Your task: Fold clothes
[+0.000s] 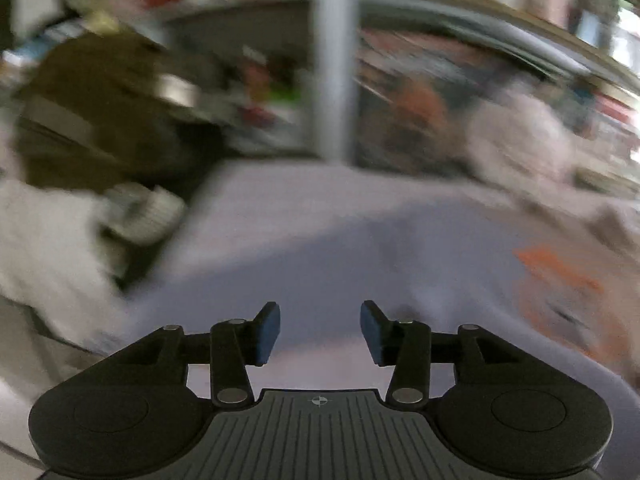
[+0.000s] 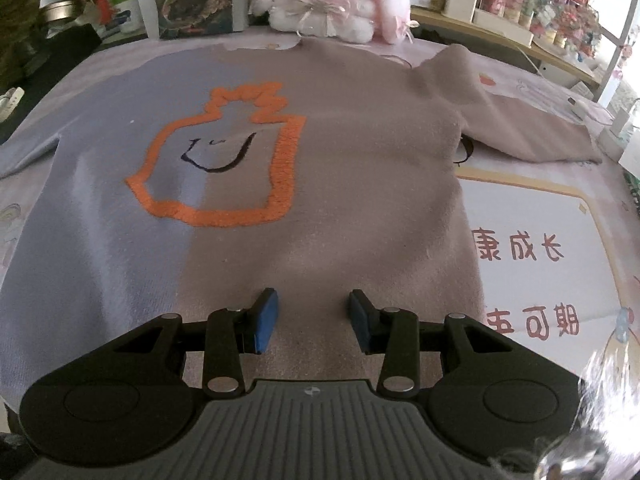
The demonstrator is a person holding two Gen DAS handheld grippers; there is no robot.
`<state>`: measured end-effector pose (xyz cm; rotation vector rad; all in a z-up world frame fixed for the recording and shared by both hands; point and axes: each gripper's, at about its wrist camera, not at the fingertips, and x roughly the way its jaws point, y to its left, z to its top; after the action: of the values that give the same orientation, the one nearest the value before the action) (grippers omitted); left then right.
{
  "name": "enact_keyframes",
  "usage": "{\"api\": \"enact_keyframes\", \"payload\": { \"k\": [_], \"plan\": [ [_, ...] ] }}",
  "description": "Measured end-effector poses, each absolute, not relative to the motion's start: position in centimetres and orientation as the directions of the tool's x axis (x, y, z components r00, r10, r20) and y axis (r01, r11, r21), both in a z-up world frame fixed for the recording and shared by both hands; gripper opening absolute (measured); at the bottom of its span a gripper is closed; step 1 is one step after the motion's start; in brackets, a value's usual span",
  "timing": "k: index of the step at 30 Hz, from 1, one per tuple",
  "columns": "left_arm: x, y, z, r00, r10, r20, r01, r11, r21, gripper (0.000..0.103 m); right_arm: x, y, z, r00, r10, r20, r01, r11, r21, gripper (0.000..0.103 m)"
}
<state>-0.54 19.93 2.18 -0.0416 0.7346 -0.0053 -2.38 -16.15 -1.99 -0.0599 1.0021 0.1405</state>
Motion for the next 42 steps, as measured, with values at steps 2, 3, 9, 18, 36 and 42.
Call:
{"api": "enact_keyframes", "payload": {
  "k": [2, 3, 9, 18, 36, 42],
  "plan": [
    [-0.7, 18.0, 0.9, 0.706, -0.07, -0.705, 0.031, 0.997, -0.068, 0.045, -2.5, -16.8, -1.7, 0.527, 0.105, -0.843, -0.144, 0.989, 0.033, 0.034],
    [-0.7, 17.4, 0.4, 0.69, -0.083, -0.719, 0.042, 0.996, -0.074, 0.045, -2.5, -17.4, -1.4, 0.533, 0.109, -0.839, -0.13, 0.99, 0.046, 0.026],
    [0.0, 16.2, -1.7, 0.633, -0.171, -0.755, 0.038, 0.981, -0.19, 0.045, -2.6, -22.6, 0.0, 0.585, -0.028, -0.811, 0.031, 0.999, -0.012, 0.03],
    [2.1, 15.6, -2.6, 0.638, -0.123, -0.76, 0.033, 0.991, -0.132, 0.011, -4.5, -22.4, -1.0, 0.464, 0.098, -0.881, -0.034, 0.995, 0.093, 0.01],
    [1.3, 12.3, -2.9, 0.632, -0.131, -0.764, 0.148, 0.988, -0.048, 0.006, -4.2, -23.5, -1.9, 0.539, -0.084, -0.838, 0.05, 0.996, -0.068, 0.01],
    [2.4, 15.0, -2.9, 0.647, -0.068, -0.759, 0.051, 0.998, -0.045, 0.004, -5.1, -21.4, -1.5, 0.477, 0.101, -0.873, -0.09, 0.994, 0.065, 0.01]
  ]
}}
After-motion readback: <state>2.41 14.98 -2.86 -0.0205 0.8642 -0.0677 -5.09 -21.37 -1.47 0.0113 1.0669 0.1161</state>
